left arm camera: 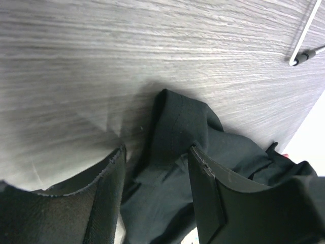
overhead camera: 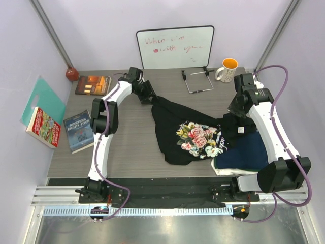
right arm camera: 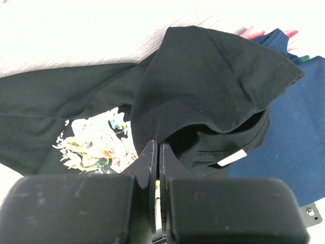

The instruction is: Fold and stack the t-shirts

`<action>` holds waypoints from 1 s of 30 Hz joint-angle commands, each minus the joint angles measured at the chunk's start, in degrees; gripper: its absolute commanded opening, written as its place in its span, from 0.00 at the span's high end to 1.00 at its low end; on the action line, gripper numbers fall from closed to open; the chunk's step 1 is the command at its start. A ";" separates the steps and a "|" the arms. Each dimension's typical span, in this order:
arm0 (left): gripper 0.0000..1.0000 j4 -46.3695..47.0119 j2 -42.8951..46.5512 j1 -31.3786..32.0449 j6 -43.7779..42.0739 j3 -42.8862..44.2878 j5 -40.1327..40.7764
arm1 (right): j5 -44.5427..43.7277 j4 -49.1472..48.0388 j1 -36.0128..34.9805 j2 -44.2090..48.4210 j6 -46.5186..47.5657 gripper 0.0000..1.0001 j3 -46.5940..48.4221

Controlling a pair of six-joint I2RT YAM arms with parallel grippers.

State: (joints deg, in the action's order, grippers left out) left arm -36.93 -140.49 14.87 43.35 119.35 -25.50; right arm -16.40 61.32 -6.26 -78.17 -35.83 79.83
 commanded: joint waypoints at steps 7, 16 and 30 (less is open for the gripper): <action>0.47 3.44 -4.09 -0.11 1.21 4.31 -1.93 | 1.37 -0.76 0.99 -0.75 1.99 0.99 3.57; 0.96 7.66 -2.43 -0.28 1.65 3.08 -1.49 | 1.73 -0.59 1.16 -2.33 2.44 0.99 3.23; 1.00 16.98 25.31 -12.13 2.79 -18.97 4.48 | -1.87 -12.44 1.52 2.58 3.31 0.99 -0.03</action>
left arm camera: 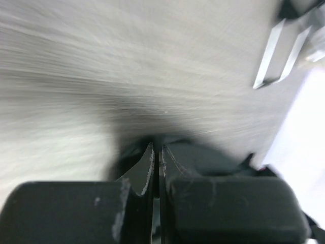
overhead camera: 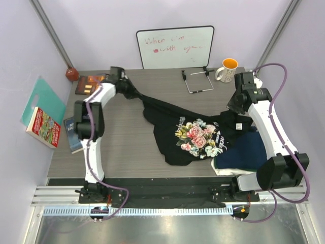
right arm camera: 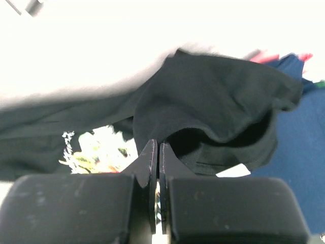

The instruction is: Fold and stack the t-shirts

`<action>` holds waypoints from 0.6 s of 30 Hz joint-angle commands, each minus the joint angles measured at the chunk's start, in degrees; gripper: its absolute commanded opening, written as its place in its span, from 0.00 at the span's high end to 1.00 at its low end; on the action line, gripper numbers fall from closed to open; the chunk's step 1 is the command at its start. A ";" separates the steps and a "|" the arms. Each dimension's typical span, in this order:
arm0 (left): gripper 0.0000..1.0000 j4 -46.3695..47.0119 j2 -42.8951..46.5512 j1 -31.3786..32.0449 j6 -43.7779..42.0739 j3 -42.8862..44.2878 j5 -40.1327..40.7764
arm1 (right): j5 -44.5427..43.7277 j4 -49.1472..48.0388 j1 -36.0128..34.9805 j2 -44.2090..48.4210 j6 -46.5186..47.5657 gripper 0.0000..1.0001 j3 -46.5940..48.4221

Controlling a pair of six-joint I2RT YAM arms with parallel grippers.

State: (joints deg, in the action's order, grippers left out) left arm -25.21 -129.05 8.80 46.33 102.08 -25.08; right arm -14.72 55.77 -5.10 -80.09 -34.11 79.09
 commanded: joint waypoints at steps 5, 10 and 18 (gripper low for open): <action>1.00 1.50 21.82 -11.43 -1.15 -2.07 5.92 | -4.09 -11.46 0.62 5.39 3.87 0.99 3.96; 1.00 -4.05 25.95 -15.21 -3.44 -0.21 5.92 | 1.07 -16.30 0.53 6.27 4.14 0.99 3.18; 1.00 -16.26 24.91 -17.67 -9.67 -2.32 4.51 | 16.01 -15.34 0.62 0.04 -2.18 0.99 -4.46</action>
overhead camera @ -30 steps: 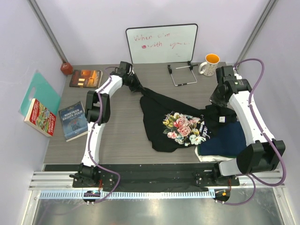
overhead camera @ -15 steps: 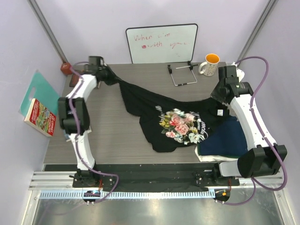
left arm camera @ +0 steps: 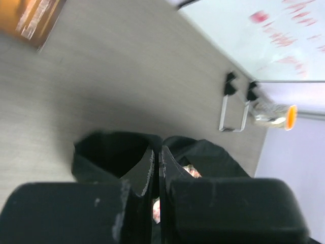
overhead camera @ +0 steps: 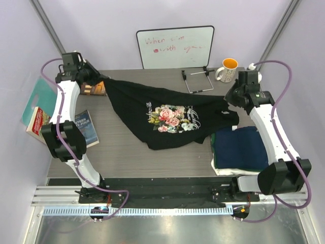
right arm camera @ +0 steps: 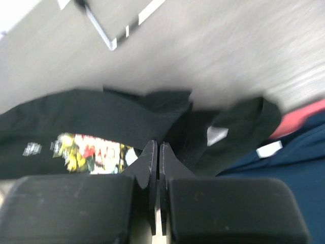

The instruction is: Fold and stack the t-shirts

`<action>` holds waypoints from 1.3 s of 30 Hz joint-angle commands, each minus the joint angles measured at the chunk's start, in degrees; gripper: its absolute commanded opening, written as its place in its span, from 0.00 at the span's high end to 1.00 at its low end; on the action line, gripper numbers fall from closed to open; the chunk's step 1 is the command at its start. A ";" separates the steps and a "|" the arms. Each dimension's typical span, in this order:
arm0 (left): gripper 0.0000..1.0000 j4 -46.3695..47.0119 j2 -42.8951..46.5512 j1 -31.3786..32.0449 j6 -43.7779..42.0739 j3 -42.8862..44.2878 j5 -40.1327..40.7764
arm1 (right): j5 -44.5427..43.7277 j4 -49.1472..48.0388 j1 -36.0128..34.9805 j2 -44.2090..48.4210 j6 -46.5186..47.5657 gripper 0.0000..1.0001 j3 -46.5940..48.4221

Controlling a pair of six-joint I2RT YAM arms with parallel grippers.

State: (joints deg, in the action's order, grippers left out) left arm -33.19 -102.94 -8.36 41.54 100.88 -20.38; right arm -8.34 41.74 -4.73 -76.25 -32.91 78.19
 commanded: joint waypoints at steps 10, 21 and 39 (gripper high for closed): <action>1.00 -19.44 -8.67 -0.61 -8.31 0.10 -0.10 | 18.89 6.78 -3.88 -19.56 -1.37 0.99 -6.74; 1.00 -22.18 -12.46 -0.60 -9.28 5.72 2.63 | 7.66 14.33 -4.15 -14.02 -0.85 0.72 0.64; 1.00 -28.77 -15.98 -2.54 -9.37 10.57 14.14 | -3.88 7.58 -2.13 -24.46 2.40 0.55 7.76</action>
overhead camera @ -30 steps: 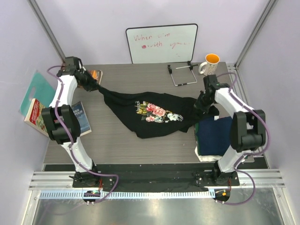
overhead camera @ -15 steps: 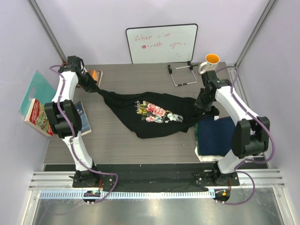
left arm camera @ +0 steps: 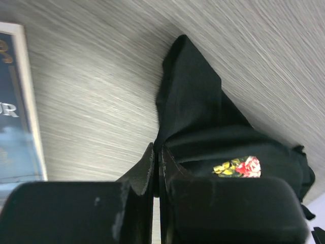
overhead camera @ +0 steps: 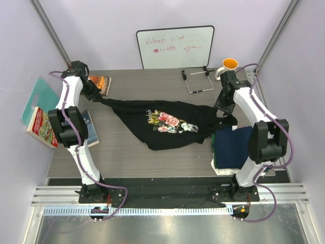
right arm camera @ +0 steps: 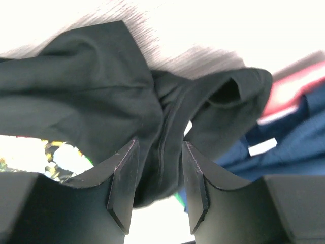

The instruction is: Fold and stack the t-shirts

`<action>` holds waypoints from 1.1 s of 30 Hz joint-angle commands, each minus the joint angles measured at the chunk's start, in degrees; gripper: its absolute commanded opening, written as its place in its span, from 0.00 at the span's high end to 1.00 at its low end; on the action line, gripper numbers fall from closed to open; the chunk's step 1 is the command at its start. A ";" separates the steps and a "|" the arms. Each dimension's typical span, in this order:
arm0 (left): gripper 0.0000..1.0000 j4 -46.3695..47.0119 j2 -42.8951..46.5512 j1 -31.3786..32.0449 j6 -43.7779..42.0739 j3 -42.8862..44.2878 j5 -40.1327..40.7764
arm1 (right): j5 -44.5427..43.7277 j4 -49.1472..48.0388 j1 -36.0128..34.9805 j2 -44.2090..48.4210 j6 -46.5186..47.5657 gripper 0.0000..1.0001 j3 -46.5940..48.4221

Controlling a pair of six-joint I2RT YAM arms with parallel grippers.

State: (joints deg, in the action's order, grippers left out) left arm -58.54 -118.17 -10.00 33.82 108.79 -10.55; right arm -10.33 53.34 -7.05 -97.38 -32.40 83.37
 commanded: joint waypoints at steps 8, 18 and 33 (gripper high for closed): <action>1.00 -2.54 -0.13 -1.25 -3.06 0.81 1.68 | -2.07 -10.18 0.81 -11.77 4.01 0.52 5.92; 1.00 -2.54 -0.22 -1.16 -3.50 -0.16 -0.09 | 5.57 -18.97 3.35 -15.98 5.24 0.45 4.43; 1.00 -2.45 -0.22 -0.81 -3.15 -0.60 -0.97 | 20.34 -23.89 5.47 -21.97 5.77 0.55 6.72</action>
State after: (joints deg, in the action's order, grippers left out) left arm -61.08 -118.69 -10.66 31.03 108.53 -10.55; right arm 5.45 32.71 -1.30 -119.33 -27.09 88.58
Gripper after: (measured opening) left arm 0.009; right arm 0.493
